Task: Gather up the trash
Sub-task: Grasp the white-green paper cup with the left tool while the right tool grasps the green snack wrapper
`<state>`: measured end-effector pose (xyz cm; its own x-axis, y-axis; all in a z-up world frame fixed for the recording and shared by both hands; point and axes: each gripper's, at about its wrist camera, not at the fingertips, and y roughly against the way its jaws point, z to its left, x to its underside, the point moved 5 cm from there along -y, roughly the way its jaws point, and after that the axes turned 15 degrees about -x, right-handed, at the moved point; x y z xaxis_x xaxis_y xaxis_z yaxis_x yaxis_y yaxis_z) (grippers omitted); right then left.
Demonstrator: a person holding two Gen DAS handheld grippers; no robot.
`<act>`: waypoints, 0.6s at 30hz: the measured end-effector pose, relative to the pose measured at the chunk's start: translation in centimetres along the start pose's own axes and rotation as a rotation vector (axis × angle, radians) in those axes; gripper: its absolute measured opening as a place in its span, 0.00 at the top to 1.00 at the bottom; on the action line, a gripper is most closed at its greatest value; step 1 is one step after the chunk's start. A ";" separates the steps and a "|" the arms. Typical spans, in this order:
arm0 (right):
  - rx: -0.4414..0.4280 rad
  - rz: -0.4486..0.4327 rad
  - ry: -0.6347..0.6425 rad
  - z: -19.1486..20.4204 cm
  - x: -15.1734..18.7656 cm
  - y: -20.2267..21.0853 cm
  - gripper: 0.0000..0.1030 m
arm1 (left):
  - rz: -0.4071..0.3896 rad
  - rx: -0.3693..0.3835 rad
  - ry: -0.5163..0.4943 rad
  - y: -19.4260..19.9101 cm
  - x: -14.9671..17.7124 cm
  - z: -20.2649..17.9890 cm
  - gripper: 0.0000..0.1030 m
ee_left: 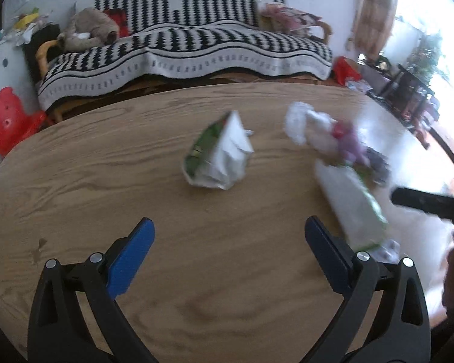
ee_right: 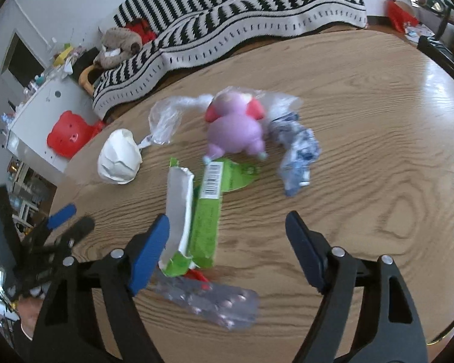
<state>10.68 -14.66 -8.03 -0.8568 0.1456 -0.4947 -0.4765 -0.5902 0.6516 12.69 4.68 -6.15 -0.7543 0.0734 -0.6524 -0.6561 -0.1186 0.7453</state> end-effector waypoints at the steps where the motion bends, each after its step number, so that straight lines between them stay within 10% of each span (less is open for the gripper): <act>1: -0.005 0.005 0.002 0.1 0.0 -0.4 0.25 | 0.001 -0.005 -0.004 -0.7 -0.2 0.2 0.06; 16: -0.004 0.107 0.072 2.3 0.9 -5.7 0.27 | 0.038 -0.011 0.017 -7.6 -3.7 -0.8 0.07; 18: 0.024 0.113 0.106 2.6 1.1 -5.9 0.43 | 0.032 -0.014 0.024 -7.8 -4.0 -0.8 0.08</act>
<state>12.06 -9.01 -10.89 -0.8804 -0.0059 -0.4742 -0.3837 -0.5789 0.7195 20.82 4.50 -9.51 -0.7742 0.0459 -0.6313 -0.6310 -0.1340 0.7641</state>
